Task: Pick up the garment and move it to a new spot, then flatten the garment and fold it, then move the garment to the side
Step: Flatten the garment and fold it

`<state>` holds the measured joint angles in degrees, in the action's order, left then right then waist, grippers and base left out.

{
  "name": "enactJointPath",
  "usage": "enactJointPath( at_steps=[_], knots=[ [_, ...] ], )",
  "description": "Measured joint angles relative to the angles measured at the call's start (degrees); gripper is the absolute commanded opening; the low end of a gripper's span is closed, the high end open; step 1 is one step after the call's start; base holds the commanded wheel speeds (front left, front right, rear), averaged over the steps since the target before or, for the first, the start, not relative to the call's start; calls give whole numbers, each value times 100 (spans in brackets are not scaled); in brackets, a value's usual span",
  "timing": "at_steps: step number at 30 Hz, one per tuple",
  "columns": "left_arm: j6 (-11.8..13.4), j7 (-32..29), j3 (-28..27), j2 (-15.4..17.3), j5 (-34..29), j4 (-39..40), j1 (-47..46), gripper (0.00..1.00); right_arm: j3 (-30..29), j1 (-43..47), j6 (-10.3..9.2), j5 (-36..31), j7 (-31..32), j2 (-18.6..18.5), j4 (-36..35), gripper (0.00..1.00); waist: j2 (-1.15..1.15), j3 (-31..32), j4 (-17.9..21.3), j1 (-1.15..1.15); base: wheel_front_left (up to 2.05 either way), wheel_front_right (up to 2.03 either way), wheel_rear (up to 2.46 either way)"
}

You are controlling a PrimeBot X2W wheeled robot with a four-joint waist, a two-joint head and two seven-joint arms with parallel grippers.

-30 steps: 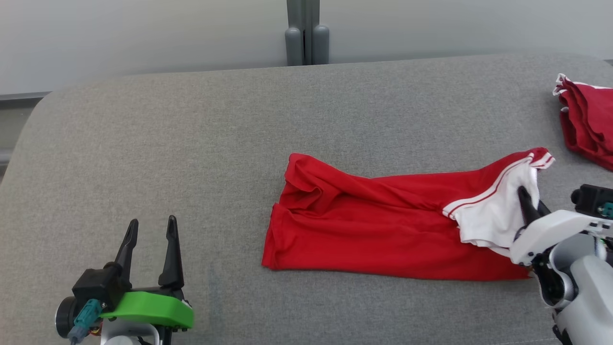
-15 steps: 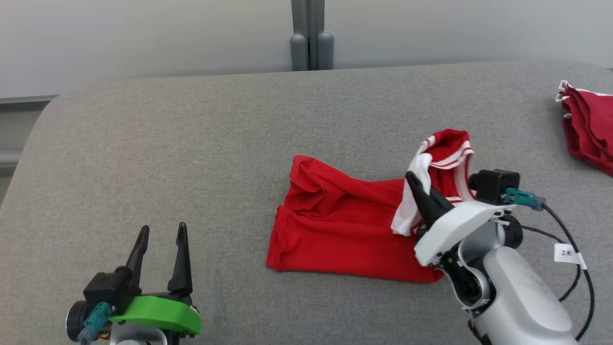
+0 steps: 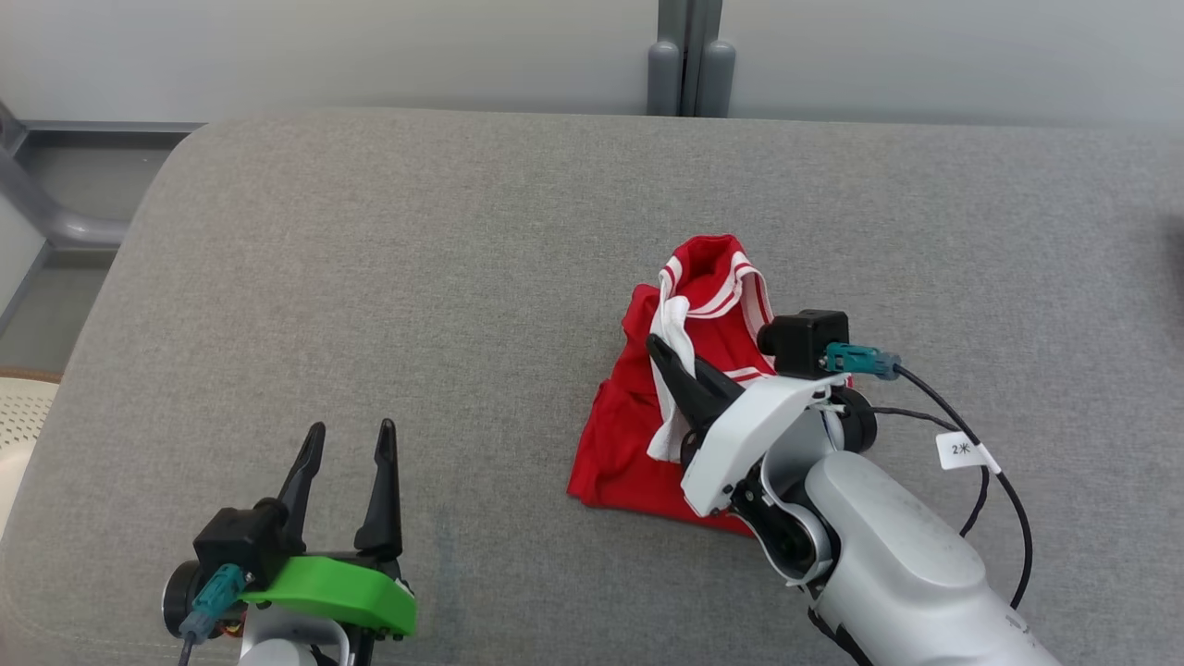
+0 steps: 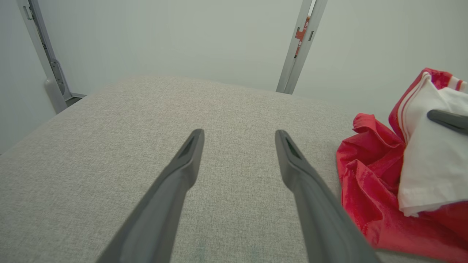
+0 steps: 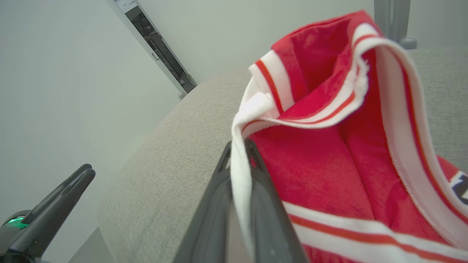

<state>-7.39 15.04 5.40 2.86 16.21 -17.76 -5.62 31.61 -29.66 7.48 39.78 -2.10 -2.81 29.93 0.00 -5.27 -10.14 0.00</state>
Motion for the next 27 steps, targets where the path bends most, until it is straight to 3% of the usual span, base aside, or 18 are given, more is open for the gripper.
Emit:
enactJointPath(
  at_steps=[5,12,20,27],
  knots=[
    [10,1,-1,0,30,-14,-25,100,183,-228,0,47,-544,3,379,100,0,-38,-49,0,0,0,0],
    [31,1,-80,-1,23,1,19,100,-115,-333,0,-463,-1115,-78,419,100,0,25,177,0,0,0,0],
    [32,0,-156,-2,-32,51,30,100,-1102,454,0,-886,-1272,-756,-467,100,0,122,445,0,0,0,0],
    [31,1,-193,-2,-118,76,46,100,-2148,1573,0,-1319,-1290,-832,-1356,100,0,161,555,0,0,0,0]
  ],
)
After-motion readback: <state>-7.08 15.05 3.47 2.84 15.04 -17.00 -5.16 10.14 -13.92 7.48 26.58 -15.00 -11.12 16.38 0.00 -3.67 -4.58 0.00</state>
